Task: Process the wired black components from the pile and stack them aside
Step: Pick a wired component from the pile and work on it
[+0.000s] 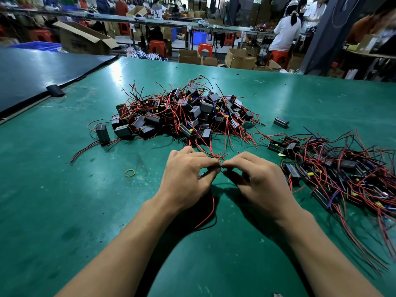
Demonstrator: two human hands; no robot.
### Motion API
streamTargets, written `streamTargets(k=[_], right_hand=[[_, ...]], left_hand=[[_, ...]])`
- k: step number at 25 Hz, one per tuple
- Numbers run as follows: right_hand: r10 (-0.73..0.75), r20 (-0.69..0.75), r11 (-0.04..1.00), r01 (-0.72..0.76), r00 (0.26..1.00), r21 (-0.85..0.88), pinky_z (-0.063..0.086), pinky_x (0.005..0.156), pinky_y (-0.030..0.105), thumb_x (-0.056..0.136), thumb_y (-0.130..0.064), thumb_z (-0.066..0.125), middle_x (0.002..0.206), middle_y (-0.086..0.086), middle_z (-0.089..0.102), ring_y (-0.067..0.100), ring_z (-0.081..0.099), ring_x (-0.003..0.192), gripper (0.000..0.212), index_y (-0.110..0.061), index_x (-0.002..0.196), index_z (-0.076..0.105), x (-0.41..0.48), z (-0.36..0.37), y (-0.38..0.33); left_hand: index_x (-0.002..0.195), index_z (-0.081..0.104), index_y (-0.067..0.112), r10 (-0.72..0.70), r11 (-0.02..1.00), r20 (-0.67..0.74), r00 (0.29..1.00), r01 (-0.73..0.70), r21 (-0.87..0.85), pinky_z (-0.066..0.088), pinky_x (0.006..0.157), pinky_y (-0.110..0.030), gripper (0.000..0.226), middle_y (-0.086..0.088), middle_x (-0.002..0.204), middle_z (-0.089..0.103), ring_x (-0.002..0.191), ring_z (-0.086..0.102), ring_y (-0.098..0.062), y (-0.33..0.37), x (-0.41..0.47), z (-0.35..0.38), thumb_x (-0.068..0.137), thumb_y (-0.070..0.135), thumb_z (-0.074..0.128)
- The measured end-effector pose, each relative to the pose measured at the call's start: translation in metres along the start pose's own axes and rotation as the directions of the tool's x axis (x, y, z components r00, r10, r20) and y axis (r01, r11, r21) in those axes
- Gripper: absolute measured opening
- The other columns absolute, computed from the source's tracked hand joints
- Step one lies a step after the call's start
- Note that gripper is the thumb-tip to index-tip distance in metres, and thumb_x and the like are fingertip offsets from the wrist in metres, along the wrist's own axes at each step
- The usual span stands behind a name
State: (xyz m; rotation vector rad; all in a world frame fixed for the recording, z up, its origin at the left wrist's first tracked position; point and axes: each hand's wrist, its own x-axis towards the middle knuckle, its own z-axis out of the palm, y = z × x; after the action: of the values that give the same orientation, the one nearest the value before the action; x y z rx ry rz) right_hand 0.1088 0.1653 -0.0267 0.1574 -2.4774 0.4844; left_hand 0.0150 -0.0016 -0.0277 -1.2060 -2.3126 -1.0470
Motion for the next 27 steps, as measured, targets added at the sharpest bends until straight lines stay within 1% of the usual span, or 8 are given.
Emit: streamTargets(k=[4,9,11,14,17,20,24,27], right_hand=[[-0.01,-0.026,1.0,0.01,1.0,-0.002,0.053,0.063,0.044,0.09,-0.027,0.072,0.095,-0.001,0.071,0.034,0.064,0.071,0.014,-0.018,0.101,0.076,-0.001,0.0,0.002],[0.005,-0.065,0.999,-0.008,0.998,-0.045,0.05,0.06,0.041,0.092,-0.035,0.07,0.086,-0.007,0.067,0.025,0.057,0.063,0.016,-0.02,0.091,0.074,0.0,0.002,0.001],[0.124,-0.062,0.991,-0.121,0.99,0.059,0.05,0.063,0.039,0.091,-0.035,0.071,0.083,-0.012,0.066,0.017,0.056,0.066,0.014,-0.021,0.089,0.072,0.0,0.005,-0.001],[0.377,-0.009,0.886,-0.358,0.926,0.295,0.047,0.062,0.034,0.09,-0.033,0.073,0.075,-0.014,0.066,0.012,0.054,0.062,0.01,-0.024,0.085,0.072,0.002,0.009,-0.004],[0.434,0.066,0.827,-0.426,0.898,0.366,0.039,0.055,0.025,0.09,-0.03,0.072,0.063,-0.017,0.062,0.006,0.046,0.055,0.013,-0.023,0.08,0.071,0.004,0.009,-0.005],[0.496,0.038,0.821,-0.483,0.867,0.304,0.039,0.057,0.026,0.088,-0.035,0.072,0.062,-0.016,0.062,0.004,0.048,0.054,0.015,-0.026,0.077,0.07,0.005,0.007,-0.003],[0.595,-0.147,0.802,-0.574,0.79,0.163,0.046,0.072,0.031,0.088,-0.043,0.069,0.069,-0.018,0.064,0.006,0.056,0.065,0.018,-0.03,0.076,0.066,0.003,-0.001,0.007],[0.605,-0.293,0.758,-0.648,0.74,-0.07,0.034,0.081,0.033,0.091,-0.046,0.065,0.077,-0.012,0.065,0.02,0.057,0.075,0.018,-0.03,0.086,0.069,0.002,-0.009,0.016]], left_hand=[[0.089,0.077,0.03,0.002,1.0,-0.013,1.0,-0.002,0.005,0.033,0.068,-0.034,0.017,0.013,0.082,0.072,0.074,0.049,-0.017,0.002,0.001,0.0,0.084,0.037,0.063],[0.089,0.077,0.029,0.015,1.0,-0.011,1.0,-0.015,0.022,0.031,0.068,-0.033,0.017,0.013,0.082,0.071,0.074,0.048,-0.017,0.002,0.001,-0.001,0.085,0.038,0.063],[0.088,0.077,0.029,0.02,0.999,-0.017,1.0,-0.02,0.028,0.031,0.068,-0.033,0.018,0.013,0.082,0.071,0.074,0.047,-0.016,0.003,0.001,0.0,0.085,0.039,0.061],[0.087,0.077,0.03,0.002,1.0,-0.038,0.999,-0.002,0.016,0.035,0.068,-0.036,0.017,0.013,0.08,0.071,0.073,0.048,-0.017,0.004,0.001,0.002,0.085,0.039,0.062],[0.088,0.077,0.03,-0.023,0.999,-0.037,0.999,0.021,-0.031,0.039,0.069,-0.038,0.012,0.013,0.08,0.071,0.073,0.049,-0.015,0.005,0.0,0.005,0.085,0.035,0.067],[0.095,0.078,0.022,-0.027,0.99,-0.002,1.0,0.026,-0.137,0.047,0.072,-0.039,0.012,0.009,0.085,0.072,0.074,0.055,-0.016,0.004,0.0,0.008,0.083,0.023,0.075],[0.106,0.075,0.021,-0.128,0.97,-0.036,0.991,0.118,-0.211,0.051,0.073,-0.028,0.022,0.009,0.092,0.07,0.077,0.061,-0.012,0.0,0.001,0.008,0.084,0.02,0.074],[0.115,0.068,0.027,-0.241,0.955,0.053,0.969,0.246,-0.164,0.052,0.078,-0.031,0.026,0.013,0.089,0.07,0.077,0.063,-0.012,-0.003,-0.001,0.01,0.089,0.026,0.067]])
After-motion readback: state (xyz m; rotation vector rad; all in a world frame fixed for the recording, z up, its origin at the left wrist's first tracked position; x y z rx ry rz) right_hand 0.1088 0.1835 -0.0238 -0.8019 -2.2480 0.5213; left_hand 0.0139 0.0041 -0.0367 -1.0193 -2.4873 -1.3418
